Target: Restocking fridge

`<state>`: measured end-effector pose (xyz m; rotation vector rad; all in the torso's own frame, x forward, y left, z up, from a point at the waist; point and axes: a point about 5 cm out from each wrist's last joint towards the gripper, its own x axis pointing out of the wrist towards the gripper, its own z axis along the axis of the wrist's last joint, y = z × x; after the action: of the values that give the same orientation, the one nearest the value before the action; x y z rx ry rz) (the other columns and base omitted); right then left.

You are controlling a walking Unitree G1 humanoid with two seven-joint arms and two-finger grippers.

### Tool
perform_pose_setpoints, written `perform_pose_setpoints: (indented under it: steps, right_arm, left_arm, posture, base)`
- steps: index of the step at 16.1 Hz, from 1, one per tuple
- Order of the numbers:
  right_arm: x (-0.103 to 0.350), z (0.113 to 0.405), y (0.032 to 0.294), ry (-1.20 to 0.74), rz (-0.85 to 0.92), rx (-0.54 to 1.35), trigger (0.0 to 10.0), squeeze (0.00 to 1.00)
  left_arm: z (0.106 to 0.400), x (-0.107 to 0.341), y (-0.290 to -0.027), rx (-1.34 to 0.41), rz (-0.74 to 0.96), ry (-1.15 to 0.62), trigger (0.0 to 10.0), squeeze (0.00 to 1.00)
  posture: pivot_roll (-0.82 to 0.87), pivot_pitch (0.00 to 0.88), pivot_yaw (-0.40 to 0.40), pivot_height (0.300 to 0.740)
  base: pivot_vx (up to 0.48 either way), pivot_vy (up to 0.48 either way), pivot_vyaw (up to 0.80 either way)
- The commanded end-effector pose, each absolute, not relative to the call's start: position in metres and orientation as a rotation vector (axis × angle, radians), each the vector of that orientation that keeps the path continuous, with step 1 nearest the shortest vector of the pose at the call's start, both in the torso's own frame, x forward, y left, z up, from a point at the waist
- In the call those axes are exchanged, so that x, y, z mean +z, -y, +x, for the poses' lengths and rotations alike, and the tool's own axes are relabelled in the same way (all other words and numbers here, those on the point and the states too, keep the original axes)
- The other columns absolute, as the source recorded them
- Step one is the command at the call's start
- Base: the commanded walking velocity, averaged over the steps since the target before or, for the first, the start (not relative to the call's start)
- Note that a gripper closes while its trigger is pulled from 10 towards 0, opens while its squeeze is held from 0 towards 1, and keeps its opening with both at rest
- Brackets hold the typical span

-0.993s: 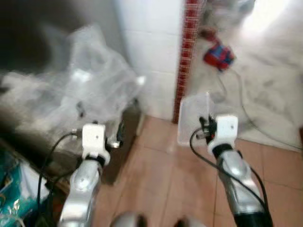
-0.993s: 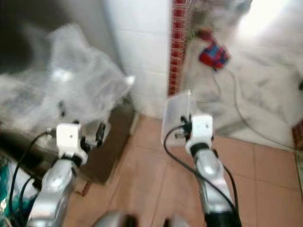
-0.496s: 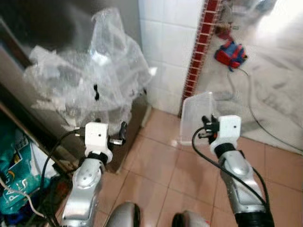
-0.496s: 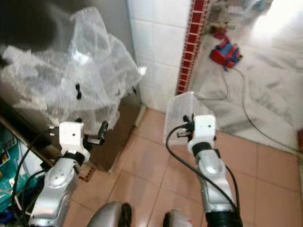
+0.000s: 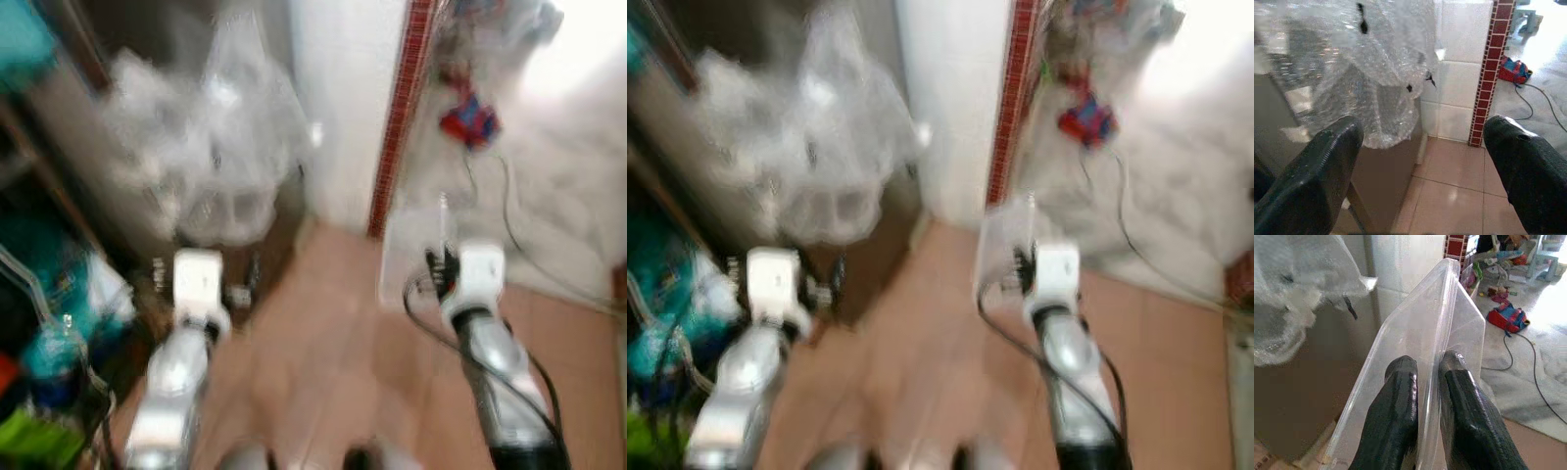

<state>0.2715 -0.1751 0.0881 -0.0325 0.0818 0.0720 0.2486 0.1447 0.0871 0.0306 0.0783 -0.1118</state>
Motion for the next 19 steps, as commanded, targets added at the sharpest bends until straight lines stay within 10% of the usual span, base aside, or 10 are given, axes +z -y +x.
perform_pose_setpoints:
  steps: [1,19]
  right_arm:
    - [0.093,0.274,0.172,-0.066,-0.024,0.078,10.0,0.0]
    - [0.1,0.275,0.168,-0.044,-0.063,0.122,10.0,0.0]
  left_arm:
    - [0.249,0.088,-0.147,-0.105,0.04,-0.076,10.0,0.0]
    - [0.245,0.084,-0.161,-0.032,0.032,-0.057,10.0,0.0]
  posture:
    - [0.03,0.042,0.039,0.74]
    - [0.02,0.046,0.006,0.74]
  base:
    - [0.0,0.48,0.0]
    - [0.0,0.192,-0.21]
